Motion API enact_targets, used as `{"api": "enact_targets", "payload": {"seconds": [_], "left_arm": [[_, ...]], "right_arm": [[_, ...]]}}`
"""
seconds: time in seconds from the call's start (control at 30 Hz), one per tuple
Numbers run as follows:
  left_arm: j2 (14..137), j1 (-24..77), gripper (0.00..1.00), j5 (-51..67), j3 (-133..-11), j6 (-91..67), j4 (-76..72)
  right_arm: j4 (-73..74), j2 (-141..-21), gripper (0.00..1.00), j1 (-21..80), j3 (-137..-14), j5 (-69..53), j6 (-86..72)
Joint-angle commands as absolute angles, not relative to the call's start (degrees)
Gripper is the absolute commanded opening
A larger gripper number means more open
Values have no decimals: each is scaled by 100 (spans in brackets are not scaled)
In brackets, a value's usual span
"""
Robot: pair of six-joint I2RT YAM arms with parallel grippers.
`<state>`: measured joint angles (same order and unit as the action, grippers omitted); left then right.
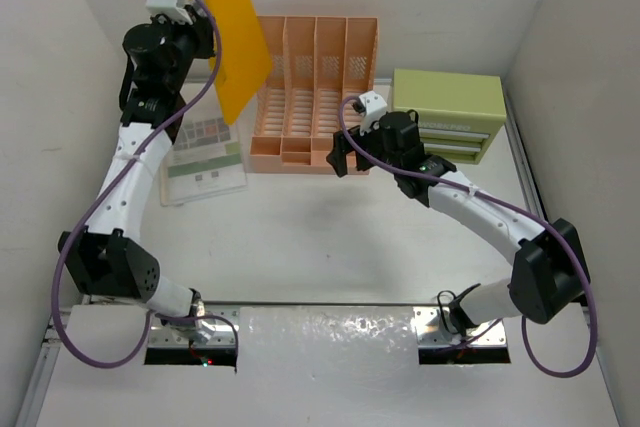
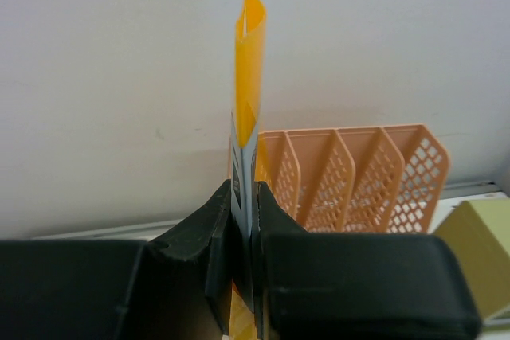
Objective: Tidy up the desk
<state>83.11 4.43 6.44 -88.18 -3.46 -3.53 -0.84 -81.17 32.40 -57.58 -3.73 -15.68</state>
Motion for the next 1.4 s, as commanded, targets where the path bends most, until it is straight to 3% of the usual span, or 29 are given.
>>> {"api": "enact_targets", "payload": {"seconds": [0.0, 0.4, 0.67, 0.87, 1.37], "left_arm": [[8340, 492, 0, 352, -8965, -158, -1300], [8807, 869, 0, 554, -8458, -53, -2466], [9184, 1397, 0, -499, -7822, 755, -3567], [9545, 1459, 0, -1037, -7682, 361, -3999], [10054, 1608, 0, -756, -6777, 685, -5623]], "right_arm": [[-36, -7928, 99, 3261, -5889, -80, -1626], [122, -7823, 99, 3252, -5810, -18, -1556], [114, -7612, 99, 3252, -5502, 105, -1608], [167, -7357, 99, 3252, -5256, 211, -1608], [299, -7163, 99, 3252, -5150, 299, -1529]]}}
